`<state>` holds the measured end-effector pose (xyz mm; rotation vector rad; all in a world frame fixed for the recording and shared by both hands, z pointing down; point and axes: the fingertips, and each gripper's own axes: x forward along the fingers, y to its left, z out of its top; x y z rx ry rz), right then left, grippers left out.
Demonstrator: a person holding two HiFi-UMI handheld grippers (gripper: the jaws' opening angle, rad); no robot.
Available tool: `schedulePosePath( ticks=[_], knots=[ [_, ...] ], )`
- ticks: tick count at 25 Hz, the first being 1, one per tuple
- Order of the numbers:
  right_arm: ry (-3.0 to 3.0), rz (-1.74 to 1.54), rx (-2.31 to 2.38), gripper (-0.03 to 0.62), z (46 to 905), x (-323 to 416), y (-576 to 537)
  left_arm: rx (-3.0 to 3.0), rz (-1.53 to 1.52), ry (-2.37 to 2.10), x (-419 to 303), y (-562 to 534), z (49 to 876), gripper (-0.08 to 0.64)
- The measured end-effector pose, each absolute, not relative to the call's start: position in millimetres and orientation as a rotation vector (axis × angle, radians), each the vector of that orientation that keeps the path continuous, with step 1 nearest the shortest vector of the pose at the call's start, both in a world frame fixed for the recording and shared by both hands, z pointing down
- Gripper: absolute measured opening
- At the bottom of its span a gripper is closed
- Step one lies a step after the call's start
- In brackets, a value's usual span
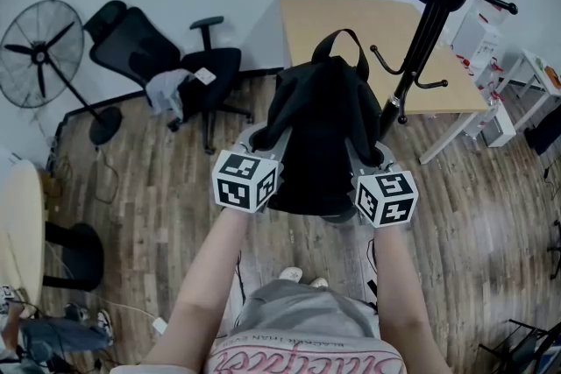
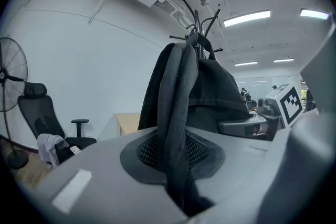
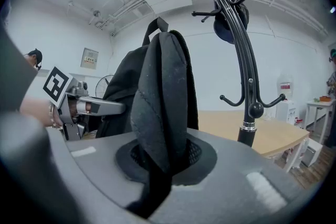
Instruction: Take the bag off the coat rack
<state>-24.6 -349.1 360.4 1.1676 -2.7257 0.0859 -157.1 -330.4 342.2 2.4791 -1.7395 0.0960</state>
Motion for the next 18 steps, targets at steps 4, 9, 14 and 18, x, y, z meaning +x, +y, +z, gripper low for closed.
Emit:
schedulePosePath(
  ticks=[4, 9, 14, 18],
  knots=[
    [-2.746, 0.045, 1.182, 0.038, 343.2, -24.7, -347.0, 2.52, 0.068, -1.777, -156.0, -326.0, 322.5, 0.072],
    [-2.785, -0.039, 1.2, 0.038, 312.9, -24.9, -341.6, 2.588, 0.028, -1.836, -155.5, -318.6, 291.1, 0.072],
    [-2.821, -0.119, 1.217, 0.038, 285.4, -26.3, -338.2, 2.644, -0.006, -1.874, -157.1, -317.0, 263.8, 0.072],
    [-2.837, -0.152, 1.228, 0.038, 271.5, -23.7, -339.0, 2.658, -0.032, -1.896, -154.2, -315.7, 248.6, 0.072]
  ],
)
